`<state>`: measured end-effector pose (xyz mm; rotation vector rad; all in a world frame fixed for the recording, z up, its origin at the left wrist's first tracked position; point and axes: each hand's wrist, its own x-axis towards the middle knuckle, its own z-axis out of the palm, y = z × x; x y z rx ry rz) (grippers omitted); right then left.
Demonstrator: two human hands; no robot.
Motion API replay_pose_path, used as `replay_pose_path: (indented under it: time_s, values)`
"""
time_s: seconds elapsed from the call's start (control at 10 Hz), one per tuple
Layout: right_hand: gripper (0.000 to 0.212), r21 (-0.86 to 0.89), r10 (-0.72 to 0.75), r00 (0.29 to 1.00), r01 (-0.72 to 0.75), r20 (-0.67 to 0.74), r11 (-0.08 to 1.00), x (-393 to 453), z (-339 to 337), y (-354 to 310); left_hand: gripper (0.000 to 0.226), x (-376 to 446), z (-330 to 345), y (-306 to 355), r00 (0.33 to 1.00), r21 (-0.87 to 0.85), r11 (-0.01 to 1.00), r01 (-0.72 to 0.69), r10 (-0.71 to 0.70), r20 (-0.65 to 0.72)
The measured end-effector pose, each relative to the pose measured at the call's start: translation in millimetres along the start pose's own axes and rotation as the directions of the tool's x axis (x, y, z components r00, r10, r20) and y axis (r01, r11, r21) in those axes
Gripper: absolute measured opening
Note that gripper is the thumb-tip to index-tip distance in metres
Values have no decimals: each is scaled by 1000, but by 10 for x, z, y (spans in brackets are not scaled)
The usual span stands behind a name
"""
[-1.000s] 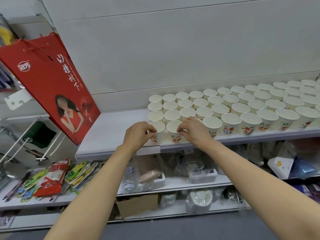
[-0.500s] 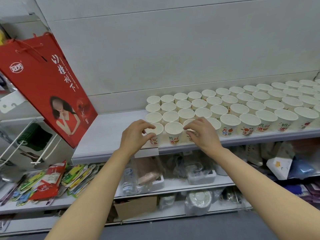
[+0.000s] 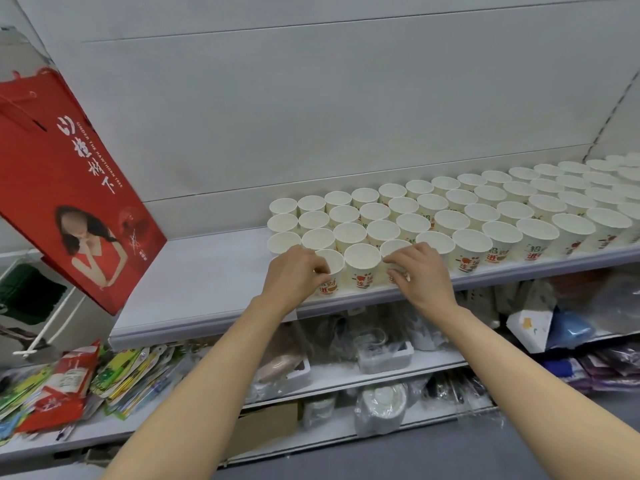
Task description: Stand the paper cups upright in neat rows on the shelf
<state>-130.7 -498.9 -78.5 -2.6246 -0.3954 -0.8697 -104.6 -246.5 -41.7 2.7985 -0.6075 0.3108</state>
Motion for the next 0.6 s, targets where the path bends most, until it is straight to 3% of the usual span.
replay_pose_path:
  time_s: [0.3, 0.4, 0.5, 0.6]
  values:
    - [15, -84, 101, 995, -101, -3, 991, -41, -13, 135, 27, -74, 38, -5, 996, -100, 994, 50, -58, -72]
    - [17, -75, 114, 993, -114, 1, 991, -33, -52, 83, 24, -262, 126, -60, 942, -165, 985, 49, -101, -320]
    - [18, -36, 113, 992, -115, -55, 993, -17, -117, 22, 21, -512, 181, -99, 826, -268, 963, 34, -178, -534]
    - [11, 23, 111, 972, -108, -206, 994, -138, -292, -69, 15, -958, 296, -107, 772, -334, 943, 9, -219, -596]
